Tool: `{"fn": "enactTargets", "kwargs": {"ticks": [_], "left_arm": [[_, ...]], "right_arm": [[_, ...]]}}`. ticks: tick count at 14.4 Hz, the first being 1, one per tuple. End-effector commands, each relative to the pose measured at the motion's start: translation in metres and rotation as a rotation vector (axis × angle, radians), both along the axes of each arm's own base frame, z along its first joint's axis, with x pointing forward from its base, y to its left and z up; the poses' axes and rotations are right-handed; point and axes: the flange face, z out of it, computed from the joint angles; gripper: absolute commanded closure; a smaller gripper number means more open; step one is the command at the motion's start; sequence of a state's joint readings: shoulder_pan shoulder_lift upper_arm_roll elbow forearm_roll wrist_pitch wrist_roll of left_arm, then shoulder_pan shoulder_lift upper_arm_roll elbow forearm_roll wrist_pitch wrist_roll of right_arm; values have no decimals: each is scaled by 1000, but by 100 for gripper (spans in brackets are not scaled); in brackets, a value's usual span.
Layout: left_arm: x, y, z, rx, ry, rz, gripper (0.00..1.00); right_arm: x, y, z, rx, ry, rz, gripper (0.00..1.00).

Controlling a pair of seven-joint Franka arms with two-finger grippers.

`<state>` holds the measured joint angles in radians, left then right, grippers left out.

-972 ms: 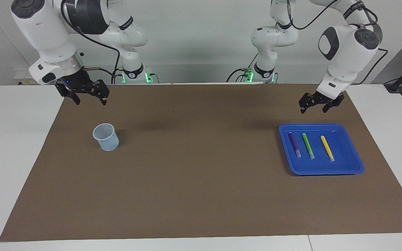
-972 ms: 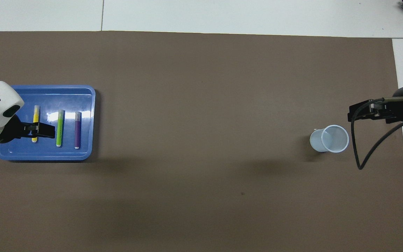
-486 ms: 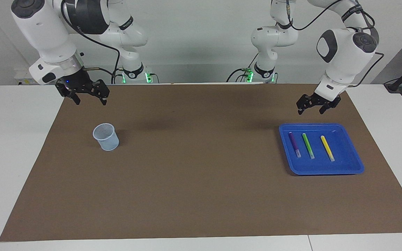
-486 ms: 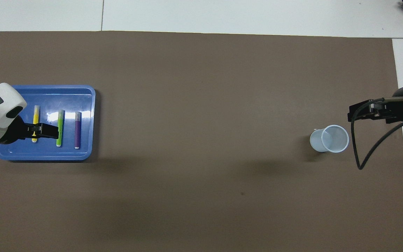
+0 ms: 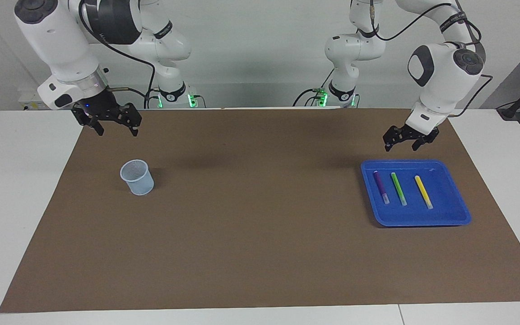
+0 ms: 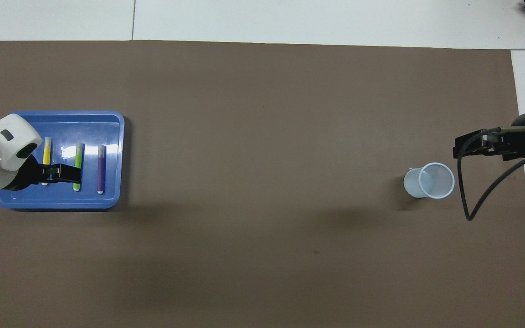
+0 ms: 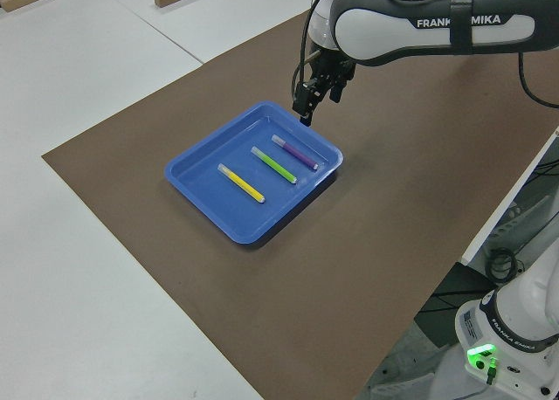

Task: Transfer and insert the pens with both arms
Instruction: 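Lower the left gripper over the purple pen in the blue tray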

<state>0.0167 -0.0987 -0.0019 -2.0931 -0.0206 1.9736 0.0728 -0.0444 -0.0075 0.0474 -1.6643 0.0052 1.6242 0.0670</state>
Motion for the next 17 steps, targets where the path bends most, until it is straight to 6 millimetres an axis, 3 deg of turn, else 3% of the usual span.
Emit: {"fn": "enactTargets", "kwargs": {"ticks": [1, 6, 8, 10, 15, 17], "left_arm": [[-7, 6, 2, -11, -19, -13, 0], [-8, 6, -8, -11, -15, -4, 0], [-1, 9, -23, -10, -17, 0, 0], [5, 17, -33, -10, -23, 16, 0], [25, 8, -70, -23, -52, 19, 0], [29, 5, -80, -26, -57, 17, 0]], "right_arm": [[-1, -1, 0, -15, -2, -5, 0], [-2, 10, -1, -15, 7, 19, 0], [-4, 16, 3, -14, -1, 30, 0], [-6, 27, 6, -14, -5, 50, 0], [-13, 71, 4, -6, -7, 135, 0], [-18, 80, -6, 115, -9, 104, 0]]}}
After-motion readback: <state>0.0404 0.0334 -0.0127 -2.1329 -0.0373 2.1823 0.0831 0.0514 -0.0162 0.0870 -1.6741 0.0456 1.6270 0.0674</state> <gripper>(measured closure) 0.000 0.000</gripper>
